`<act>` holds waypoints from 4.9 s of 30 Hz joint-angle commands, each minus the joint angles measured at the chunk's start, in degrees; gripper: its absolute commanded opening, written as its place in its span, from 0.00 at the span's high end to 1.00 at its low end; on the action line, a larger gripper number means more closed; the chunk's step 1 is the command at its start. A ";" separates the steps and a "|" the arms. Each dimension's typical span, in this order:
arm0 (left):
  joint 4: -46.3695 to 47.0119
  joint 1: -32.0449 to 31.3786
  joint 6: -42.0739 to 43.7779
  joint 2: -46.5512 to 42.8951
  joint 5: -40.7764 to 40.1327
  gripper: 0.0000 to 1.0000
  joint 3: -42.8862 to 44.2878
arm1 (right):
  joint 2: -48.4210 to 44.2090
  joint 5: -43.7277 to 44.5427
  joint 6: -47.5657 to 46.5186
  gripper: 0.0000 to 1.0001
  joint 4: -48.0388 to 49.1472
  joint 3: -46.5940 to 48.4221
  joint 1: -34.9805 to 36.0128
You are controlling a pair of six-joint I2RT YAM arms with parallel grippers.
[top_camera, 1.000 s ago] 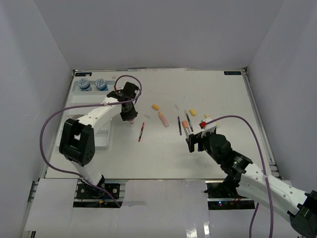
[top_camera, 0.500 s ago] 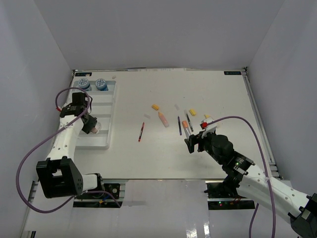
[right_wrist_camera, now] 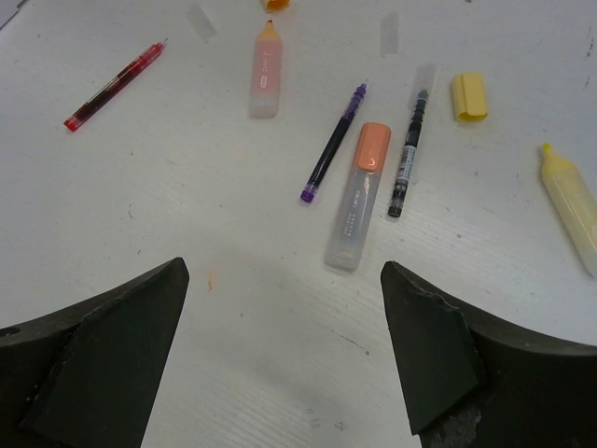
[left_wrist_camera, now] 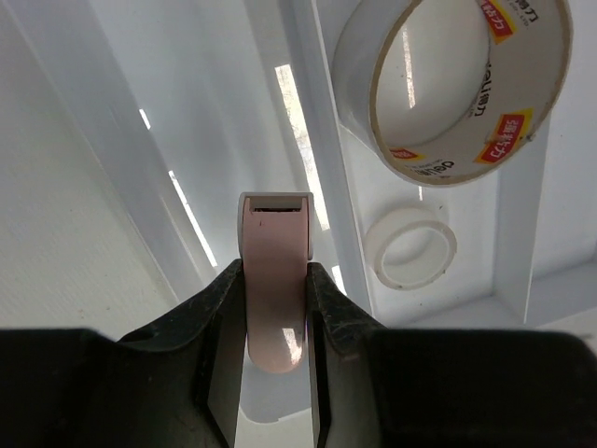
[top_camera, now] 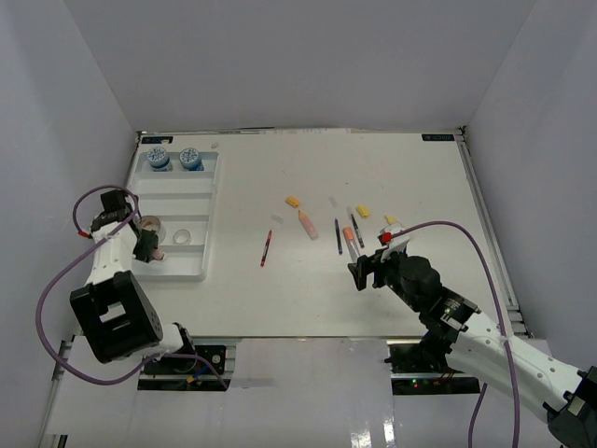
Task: Sort the stationery into containers
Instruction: Place the stapler in the storage box, then pick up the pen from the center of the board, then place the pen in the storage box.
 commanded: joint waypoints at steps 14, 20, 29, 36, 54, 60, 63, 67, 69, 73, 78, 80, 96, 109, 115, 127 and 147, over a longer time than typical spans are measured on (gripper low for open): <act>7.02 3.10 -1.07 4.20 4.24 0.50 -3.17 | -0.22 0.80 1.22 0.10 0.56 0.50 0.00; 6.85 3.19 -0.55 1.57 6.26 0.18 -4.58 | 0.31 0.63 1.23 0.10 0.56 1.11 0.00; 4.21 3.19 3.48 -8.18 11.96 0.09 -2.13 | 2.15 1.59 1.05 0.10 -2.87 4.18 0.00; 5.35 -2.59 14.56 -14.25 15.93 0.02 3.93 | 10.75 6.34 2.02 0.10 -7.96 10.69 -0.35; 33.64 -32.93 30.39 -14.00 27.98 0.02 -5.89 | 35.99 -2.89 4.74 0.05 -10.52 21.50 -10.81; 34.79 -34.78 32.94 -12.49 26.83 0.02 -7.57 | 41.26 -3.15 5.44 0.20 -8.50 20.98 -10.81; 33.66 -34.70 33.55 -13.37 25.16 0.02 -8.36 | 43.99 -3.33 5.53 0.31 -6.56 20.36 -10.81; 33.56 -34.78 32.77 -13.55 26.13 0.02 -8.98 | 46.98 -2.98 4.75 0.38 -5.25 20.71 -10.81; 33.48 -34.70 32.68 -13.03 26.65 0.02 -8.80 | 48.38 -3.24 4.04 0.39 -4.11 20.89 -10.81; 33.39 -34.78 32.50 -12.67 26.57 0.02 -8.80 | 51.72 -3.85 3.34 0.40 -3.49 21.77 -10.81; 33.21 -34.70 32.41 -12.50 26.57 0.02 -8.98 | 54.19 -4.12 3.07 0.48 -2.17 21.68 -10.81; 33.21 -34.70 32.32 -12.50 26.65 0.02 -8.98 | 54.89 -4.29 3.07 0.50 -2.17 21.86 -10.81; 34.44 -36.62 18.12 -13.02 35.44 0.02 -8.63 | 36.36 -0.78 5.36 0.81 -8.24 20.28 -5.37; 40.68 -56.48 6.66 -2.84 20.16 0.02 2.96 | 29.49 -12.99 2.63 0.79 7.93 20.62 -3.60; 41.65 -60.97 6.05 4.63 16.64 0.04 7.28 | 29.67 -15.72 2.63 0.77 10.93 20.45 -3.60; 42.44 -63.70 7.19 9.21 15.67 0.57 11.24 | 31.86 -18.35 3.60 0.75 14.79 20.63 -3.60; 40.33 -31.38 4.73 2.88 12.33 0.87 3.59 | 31.08 -12.39 -0.27 0.10 9.26 20.89 -3.78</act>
